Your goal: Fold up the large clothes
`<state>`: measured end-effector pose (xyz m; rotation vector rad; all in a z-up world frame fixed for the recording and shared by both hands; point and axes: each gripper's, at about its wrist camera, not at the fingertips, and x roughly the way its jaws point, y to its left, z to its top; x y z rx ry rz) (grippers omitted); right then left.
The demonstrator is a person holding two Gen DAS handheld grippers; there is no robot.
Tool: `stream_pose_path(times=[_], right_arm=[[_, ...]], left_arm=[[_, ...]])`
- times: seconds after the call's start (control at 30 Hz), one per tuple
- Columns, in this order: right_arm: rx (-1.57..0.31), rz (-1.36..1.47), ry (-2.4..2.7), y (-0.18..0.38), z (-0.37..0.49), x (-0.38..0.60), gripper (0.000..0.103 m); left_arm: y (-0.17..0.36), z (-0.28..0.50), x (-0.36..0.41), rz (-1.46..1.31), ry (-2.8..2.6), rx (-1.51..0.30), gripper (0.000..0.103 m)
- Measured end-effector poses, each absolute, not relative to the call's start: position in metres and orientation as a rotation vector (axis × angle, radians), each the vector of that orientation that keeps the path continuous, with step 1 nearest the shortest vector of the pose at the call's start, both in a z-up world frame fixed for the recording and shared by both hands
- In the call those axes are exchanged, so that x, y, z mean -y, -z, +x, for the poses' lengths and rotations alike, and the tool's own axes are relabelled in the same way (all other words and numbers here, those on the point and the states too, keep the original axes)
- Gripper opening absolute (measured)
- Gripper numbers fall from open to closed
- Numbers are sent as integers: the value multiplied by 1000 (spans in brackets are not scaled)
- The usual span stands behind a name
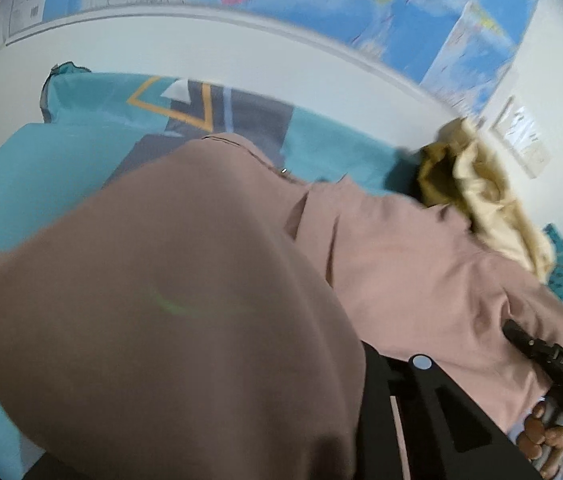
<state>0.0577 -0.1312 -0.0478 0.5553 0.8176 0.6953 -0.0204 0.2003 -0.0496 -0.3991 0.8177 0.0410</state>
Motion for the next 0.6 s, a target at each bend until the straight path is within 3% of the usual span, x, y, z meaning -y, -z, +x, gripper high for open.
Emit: stream_pose_path(times=[0.1, 0.4, 0.47, 0.6], right_arm=[[-826, 539, -735, 41, 42, 132, 17], [-926, 546, -647, 70, 56, 135, 48], [-916, 518, -641, 68, 60, 127, 52], [-902, 504, -642, 67, 71, 113, 57]], left_arm=[[39, -42, -204, -405, 4, -810, 17], [79, -35, -225, -464, -12, -890, 64], [79, -33, -224, -490, 15, -883, 85], [81, -22, -206, -407, 16, -873, 89]])
